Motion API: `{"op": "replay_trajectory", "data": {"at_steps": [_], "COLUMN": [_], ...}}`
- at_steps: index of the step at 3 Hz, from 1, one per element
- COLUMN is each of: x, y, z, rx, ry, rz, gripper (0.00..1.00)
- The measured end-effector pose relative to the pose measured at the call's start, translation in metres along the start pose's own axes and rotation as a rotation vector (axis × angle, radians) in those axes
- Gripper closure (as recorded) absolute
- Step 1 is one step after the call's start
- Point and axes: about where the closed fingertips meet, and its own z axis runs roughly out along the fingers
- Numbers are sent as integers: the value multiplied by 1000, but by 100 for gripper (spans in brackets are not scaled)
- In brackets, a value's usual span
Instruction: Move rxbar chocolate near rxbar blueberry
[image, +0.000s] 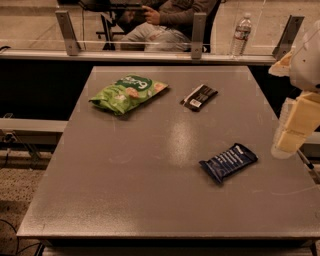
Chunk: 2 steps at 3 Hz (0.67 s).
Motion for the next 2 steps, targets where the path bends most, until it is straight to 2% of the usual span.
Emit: {"op": "replay_trajectory", "data": {"at_steps": [1, 2], "x": [0, -8], "y": [0, -10], "z": [0, -1], "rx": [0, 27], "ry": [0, 6], "rz": [0, -44], "gripper": [0, 0]}}
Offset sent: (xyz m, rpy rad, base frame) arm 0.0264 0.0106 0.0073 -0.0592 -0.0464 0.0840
